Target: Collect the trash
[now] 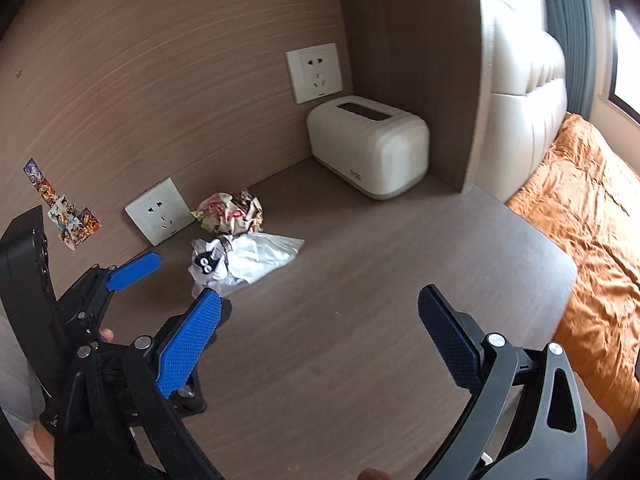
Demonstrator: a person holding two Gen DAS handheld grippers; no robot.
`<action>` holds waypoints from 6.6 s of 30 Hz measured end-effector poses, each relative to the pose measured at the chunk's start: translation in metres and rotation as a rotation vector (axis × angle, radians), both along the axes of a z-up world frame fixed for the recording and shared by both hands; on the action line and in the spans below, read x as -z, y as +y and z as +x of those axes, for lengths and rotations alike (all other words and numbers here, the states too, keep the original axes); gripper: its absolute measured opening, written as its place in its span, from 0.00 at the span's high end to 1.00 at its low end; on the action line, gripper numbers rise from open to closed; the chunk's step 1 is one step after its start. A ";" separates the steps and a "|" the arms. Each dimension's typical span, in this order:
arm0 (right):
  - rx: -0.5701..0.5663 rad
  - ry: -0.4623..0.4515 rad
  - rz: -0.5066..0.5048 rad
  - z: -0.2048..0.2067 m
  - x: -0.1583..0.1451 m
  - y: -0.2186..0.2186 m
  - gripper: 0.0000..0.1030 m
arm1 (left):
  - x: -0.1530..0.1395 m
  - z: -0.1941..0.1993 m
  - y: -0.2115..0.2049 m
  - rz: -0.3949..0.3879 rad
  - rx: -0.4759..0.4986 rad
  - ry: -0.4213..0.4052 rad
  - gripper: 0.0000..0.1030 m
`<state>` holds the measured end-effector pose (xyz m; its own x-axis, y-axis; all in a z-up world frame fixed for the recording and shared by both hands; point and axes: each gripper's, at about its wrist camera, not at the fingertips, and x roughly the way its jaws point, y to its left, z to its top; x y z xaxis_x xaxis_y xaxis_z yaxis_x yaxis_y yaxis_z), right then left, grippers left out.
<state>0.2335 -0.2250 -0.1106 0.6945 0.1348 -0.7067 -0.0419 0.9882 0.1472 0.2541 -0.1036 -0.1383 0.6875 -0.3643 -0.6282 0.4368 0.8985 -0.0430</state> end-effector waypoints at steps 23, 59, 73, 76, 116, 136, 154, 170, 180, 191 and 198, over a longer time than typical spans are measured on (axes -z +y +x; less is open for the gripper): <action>-0.227 0.202 0.074 0.172 0.077 0.064 0.19 | 0.046 0.088 0.000 -0.034 0.044 0.185 0.50; 0.006 0.029 0.161 -0.030 0.004 -0.047 0.61 | -0.018 -0.040 -0.034 -0.026 0.089 0.128 0.61; 0.259 0.012 0.197 -0.163 -0.004 -0.150 0.60 | -0.028 -0.125 -0.130 0.004 0.302 0.115 0.61; 0.311 0.015 0.198 -0.190 -0.003 -0.170 0.60 | -0.025 -0.148 -0.156 0.021 0.362 0.124 0.61; 0.702 0.520 0.383 -0.298 0.341 -0.302 0.59 | 0.352 -0.246 -0.351 0.343 0.686 0.611 0.61; 0.727 0.689 0.332 -0.292 0.438 -0.296 0.05 | 0.448 -0.233 -0.346 0.389 0.670 0.773 0.05; 0.728 0.356 0.339 -0.329 0.216 -0.271 0.05 | 0.223 -0.260 -0.295 0.293 0.565 0.542 0.05; 0.429 -0.207 -0.121 -0.311 -0.014 -0.132 0.05 | -0.013 -0.262 -0.146 0.046 0.174 0.125 0.05; 0.276 -0.324 -0.114 -0.272 -0.062 0.009 0.04 | -0.067 -0.254 -0.007 0.094 0.008 -0.066 0.05; 0.216 -0.386 -0.115 -0.246 -0.093 0.110 0.05 | -0.087 -0.245 0.094 0.139 -0.098 -0.161 0.05; 0.212 -0.384 -0.105 -0.242 -0.095 0.137 0.04 | -0.094 -0.231 0.137 0.091 -0.178 -0.147 0.05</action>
<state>-0.0081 -0.0879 -0.0153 0.9135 -0.0979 -0.3949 0.1316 0.9895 0.0590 0.0236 0.0333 -0.0442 0.8224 -0.1753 -0.5412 0.2665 0.9592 0.0943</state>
